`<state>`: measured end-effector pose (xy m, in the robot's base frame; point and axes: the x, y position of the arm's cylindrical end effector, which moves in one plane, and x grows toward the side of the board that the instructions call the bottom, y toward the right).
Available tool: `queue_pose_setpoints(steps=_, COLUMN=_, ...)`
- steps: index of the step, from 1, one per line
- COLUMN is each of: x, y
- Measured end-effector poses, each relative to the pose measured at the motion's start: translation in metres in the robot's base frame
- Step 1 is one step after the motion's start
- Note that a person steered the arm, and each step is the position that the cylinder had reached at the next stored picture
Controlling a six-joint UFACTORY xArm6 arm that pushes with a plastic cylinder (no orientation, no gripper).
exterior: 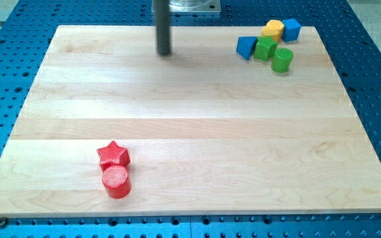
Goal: Move the red star bottom of the triangle
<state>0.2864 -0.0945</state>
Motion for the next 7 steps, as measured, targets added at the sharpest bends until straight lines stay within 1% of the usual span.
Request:
queue_pose_setpoints(steps=1, x=0.088, y=-0.067)
queue_pose_setpoints(steps=2, x=0.189, y=-0.104)
queue_pose_setpoints(steps=3, x=0.276, y=-0.106)
queue_pose_setpoints(steps=4, x=0.330, y=-0.082)
queue_pose_setpoints(steps=5, x=0.332, y=-0.059)
queue_pose_setpoints(steps=6, x=0.332, y=-0.001)
queue_pose_setpoints(steps=7, x=0.322, y=0.005)
